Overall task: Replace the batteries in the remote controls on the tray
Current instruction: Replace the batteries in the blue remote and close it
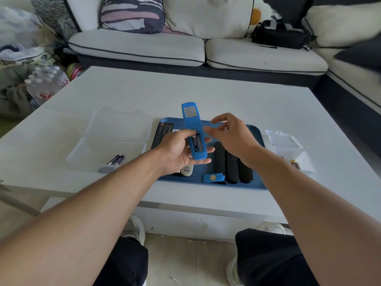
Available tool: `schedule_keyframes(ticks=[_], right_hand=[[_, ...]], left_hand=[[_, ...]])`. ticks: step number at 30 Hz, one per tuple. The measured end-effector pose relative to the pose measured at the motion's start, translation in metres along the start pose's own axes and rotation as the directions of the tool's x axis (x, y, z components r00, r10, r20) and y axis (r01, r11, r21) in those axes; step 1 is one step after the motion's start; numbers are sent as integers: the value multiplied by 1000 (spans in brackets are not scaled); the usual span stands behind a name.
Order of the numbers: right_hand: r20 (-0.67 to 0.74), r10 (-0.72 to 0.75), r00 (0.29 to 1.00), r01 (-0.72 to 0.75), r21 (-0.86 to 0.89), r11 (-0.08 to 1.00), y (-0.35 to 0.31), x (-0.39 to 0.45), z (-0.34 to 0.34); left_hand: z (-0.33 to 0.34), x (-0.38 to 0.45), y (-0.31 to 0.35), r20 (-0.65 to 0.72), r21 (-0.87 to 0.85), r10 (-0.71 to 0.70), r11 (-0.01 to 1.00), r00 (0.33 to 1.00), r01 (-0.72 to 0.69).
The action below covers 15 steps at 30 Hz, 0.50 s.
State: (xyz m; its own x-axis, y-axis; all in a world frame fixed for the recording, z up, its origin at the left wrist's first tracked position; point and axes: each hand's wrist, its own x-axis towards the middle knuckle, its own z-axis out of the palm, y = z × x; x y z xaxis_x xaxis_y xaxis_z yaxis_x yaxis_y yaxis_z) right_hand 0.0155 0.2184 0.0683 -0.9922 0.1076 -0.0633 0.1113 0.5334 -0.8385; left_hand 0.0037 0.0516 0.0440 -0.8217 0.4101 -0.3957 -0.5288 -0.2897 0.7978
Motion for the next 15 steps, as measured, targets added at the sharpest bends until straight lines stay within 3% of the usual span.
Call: schedule_keyframes(ticks=[2,4,15], right_hand=[[59,141,988,-148,125,981,4,3,-1],[101,194,976,-212,225,951,7,4,-2],[85,-10,996,-13,265,964,5,2,-3]], left_hand=[[-2,0,1,-1,8,-3,1000,1000,3],[-4,0,1,-6,26,0,1000,1000,0],[-8,0,2,-79,127,75,990,994,-65]])
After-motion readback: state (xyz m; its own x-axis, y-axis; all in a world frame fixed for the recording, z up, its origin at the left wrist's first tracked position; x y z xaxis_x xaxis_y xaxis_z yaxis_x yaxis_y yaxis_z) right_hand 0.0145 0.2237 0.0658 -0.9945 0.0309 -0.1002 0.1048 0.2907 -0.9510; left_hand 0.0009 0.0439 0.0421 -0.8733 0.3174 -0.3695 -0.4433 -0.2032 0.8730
